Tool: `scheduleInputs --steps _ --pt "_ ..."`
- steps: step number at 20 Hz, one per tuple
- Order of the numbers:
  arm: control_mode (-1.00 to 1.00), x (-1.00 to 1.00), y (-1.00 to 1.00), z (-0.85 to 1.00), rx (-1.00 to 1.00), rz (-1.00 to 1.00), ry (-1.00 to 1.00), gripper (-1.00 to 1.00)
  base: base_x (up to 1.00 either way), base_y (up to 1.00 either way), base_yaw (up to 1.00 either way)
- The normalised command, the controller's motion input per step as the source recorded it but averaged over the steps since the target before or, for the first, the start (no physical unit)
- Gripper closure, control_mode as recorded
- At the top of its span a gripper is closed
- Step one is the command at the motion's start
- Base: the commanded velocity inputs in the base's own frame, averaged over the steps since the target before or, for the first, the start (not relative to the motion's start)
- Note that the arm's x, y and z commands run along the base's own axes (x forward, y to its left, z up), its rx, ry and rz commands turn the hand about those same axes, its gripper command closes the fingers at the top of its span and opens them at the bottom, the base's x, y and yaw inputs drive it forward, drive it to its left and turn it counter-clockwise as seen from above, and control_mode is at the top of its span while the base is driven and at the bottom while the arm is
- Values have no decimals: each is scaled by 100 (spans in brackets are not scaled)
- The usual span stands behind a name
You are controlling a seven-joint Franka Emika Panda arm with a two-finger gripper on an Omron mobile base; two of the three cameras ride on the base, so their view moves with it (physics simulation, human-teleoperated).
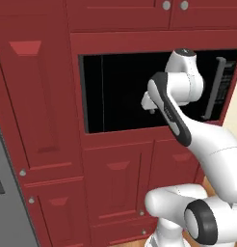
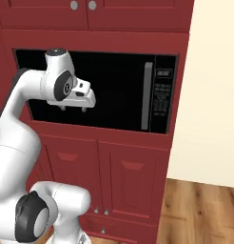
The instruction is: Navigate to the toaster oven.
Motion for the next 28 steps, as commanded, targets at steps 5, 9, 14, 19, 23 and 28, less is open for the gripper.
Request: scheduleInputs --steps 5,9,14,19,23,28 --pt "100 0 0 0 0 0 0 -100 -33 96 8" --pt "100 0 0 0 0 0 0 -100 -34 100 4" --pt "100 0 0 0 0 0 0 -100 -45 100 2" --pt "100 0 0 0 0 0 0 -100 -62 100 0" --pt "100 0 0 0 0 0 0 -100 -54 100 0" --pt "100 0 0 0 0 0 0 -100 -19 100 0"
